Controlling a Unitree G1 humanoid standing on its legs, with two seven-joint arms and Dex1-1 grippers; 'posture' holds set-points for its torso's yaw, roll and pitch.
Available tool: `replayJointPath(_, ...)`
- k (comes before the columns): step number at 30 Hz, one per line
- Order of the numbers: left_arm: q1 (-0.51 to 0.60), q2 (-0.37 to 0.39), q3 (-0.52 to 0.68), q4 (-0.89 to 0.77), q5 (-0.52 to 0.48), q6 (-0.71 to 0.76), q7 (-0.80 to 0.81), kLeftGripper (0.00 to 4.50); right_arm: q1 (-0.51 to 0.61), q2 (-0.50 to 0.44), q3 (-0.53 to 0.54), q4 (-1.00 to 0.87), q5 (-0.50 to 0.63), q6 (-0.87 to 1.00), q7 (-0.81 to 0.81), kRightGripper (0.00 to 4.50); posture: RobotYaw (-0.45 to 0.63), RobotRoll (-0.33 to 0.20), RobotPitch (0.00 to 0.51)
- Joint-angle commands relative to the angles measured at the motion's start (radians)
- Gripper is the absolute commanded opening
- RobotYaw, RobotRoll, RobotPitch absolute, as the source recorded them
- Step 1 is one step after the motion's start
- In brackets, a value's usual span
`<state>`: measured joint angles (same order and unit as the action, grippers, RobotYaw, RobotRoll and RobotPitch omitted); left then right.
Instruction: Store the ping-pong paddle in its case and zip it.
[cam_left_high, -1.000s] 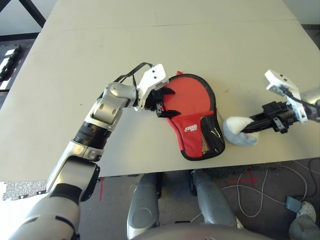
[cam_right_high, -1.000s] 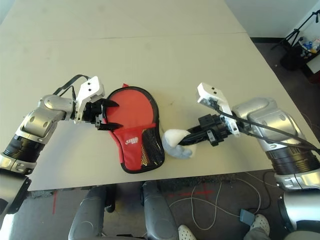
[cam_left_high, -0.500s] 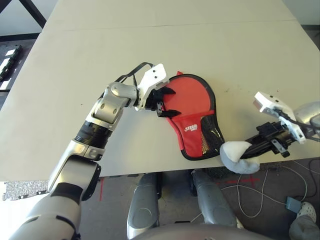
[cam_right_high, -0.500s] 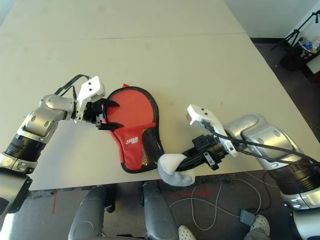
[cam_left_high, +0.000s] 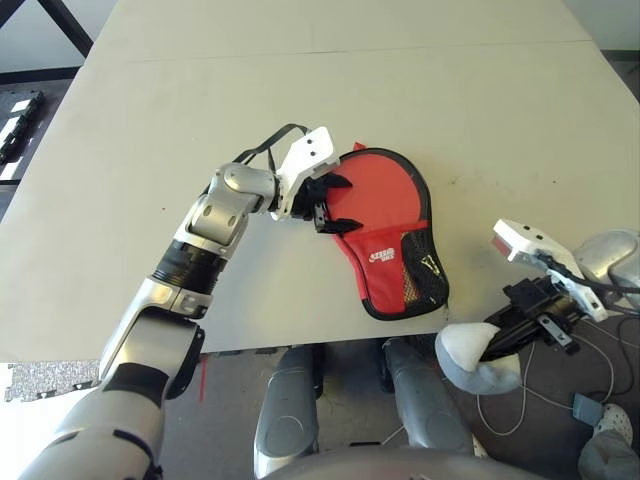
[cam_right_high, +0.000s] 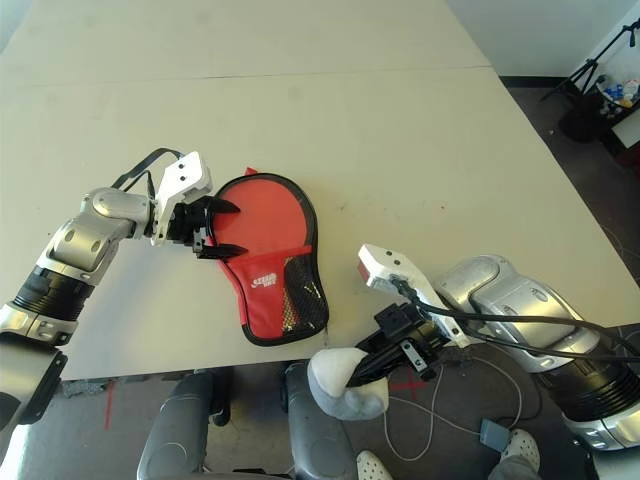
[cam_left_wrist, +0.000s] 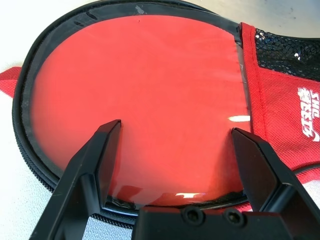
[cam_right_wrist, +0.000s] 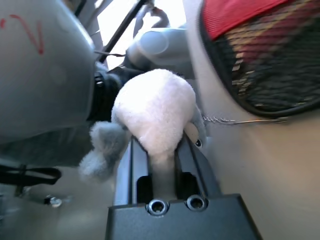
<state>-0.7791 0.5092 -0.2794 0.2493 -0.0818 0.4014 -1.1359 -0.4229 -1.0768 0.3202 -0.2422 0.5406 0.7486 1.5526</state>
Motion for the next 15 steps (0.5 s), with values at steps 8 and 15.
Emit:
replayJointPath(8,0.027,-0.002,-0.035,0.029,0.020,0.009,-0.010,4.50,-0.116,-0.048,-0.083,0.044,0.035,0.028,0.059,4.01,-0.09,0.000,0.275)
replayJointPath(15,0.024,-0.001,-0.034,0.032,0.019,0.007,-0.012,4.50,-0.151,-0.088,-0.089,0.068,0.077,0.017,0.062,4.48,-0.09,0.000,0.273)
